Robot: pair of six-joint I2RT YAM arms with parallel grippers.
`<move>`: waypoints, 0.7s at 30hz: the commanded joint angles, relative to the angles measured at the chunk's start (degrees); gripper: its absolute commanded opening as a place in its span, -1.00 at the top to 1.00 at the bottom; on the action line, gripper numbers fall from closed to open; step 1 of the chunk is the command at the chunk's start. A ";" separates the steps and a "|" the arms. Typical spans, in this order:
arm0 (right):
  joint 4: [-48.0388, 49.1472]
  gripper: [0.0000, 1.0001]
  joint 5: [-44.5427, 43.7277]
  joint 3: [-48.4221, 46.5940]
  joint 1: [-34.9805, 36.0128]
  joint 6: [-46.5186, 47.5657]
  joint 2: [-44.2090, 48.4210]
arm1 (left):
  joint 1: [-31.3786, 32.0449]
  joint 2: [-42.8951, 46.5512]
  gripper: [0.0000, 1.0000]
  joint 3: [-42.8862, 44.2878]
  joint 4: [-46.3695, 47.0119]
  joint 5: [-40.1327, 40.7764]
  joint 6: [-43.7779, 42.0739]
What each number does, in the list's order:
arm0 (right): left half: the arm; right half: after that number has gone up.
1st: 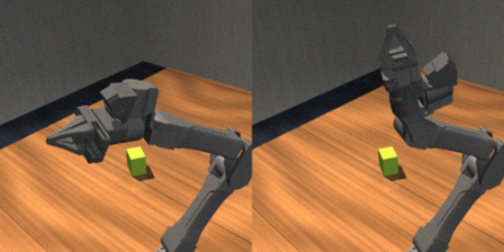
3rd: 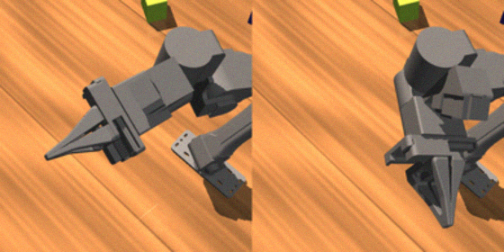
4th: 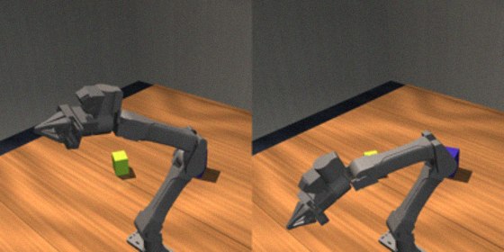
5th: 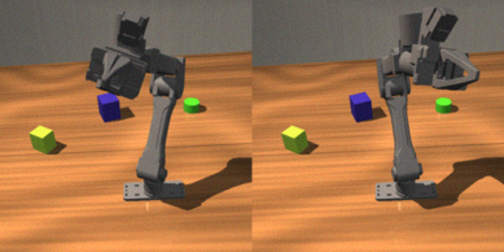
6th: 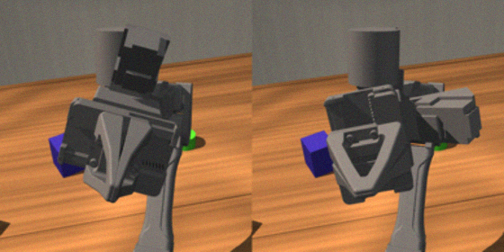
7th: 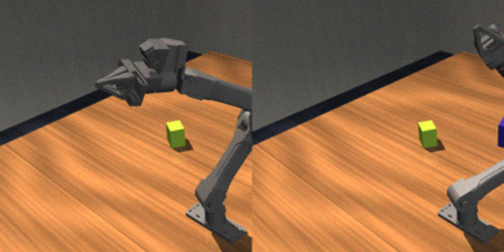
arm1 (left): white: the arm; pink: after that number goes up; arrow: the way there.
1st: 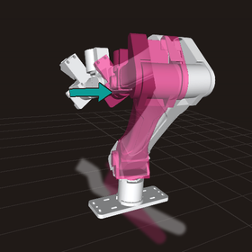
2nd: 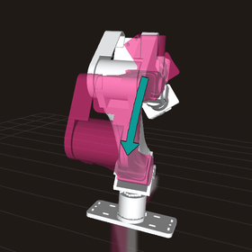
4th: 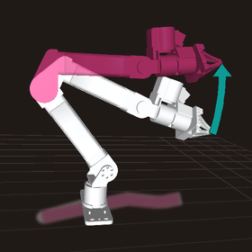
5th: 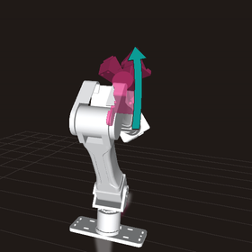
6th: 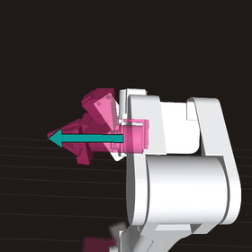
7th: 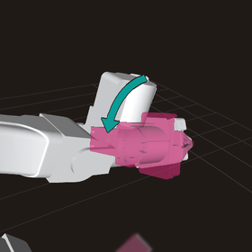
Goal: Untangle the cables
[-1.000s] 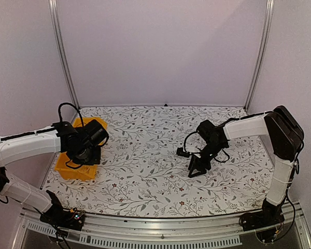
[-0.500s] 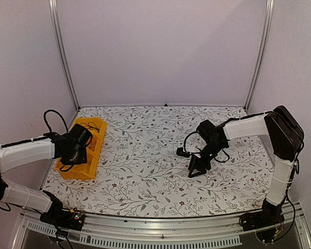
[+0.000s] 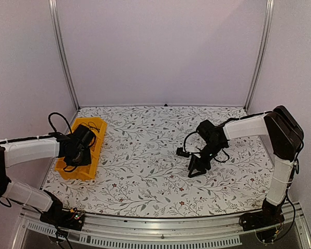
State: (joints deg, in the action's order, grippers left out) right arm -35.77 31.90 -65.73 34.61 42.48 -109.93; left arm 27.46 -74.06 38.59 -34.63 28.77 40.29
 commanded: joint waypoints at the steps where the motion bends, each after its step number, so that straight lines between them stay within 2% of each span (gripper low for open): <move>1: -2.14 -0.04 -2.67 0.72 0.77 -0.47 -2.86 | 1.46 2.86 0.45 6.44 -9.62 1.15 3.86; 5: -2.96 -0.04 -2.74 -0.02 0.68 -0.47 -1.74 | 2.13 7.56 0.38 13.06 -16.87 2.18 5.91; 8: -3.19 -0.04 -2.79 -1.00 -1.30 -0.77 1.74 | 2.65 11.74 0.32 16.19 -15.44 2.83 2.42; 12: -4.90 -0.04 2.80 -4.79 -10.17 -2.90 7.17 | 3.91 16.15 0.25 14.83 -2.61 -1.88 -7.87; 15: -4.97 -0.04 4.25 -6.22 -16.52 -4.71 9.66 | 5.64 15.00 0.24 12.62 9.98 -7.80 -14.13; 18: -3.05 -0.07 2.71 -4.88 -19.13 -6.75 11.71 | 7.72 8.99 0.23 11.58 22.23 -17.89 -18.26; 21: -2.02 -0.13 3.66 -3.07 -18.92 -6.88 12.94 | 12.27 -1.29 0.19 14.86 26.24 -21.26 -19.54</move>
State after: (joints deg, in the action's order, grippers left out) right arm -38.26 33.65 -70.83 14.06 37.50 -98.83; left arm 34.85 -65.12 51.62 -21.65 17.54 26.92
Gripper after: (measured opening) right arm 0.552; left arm 0.395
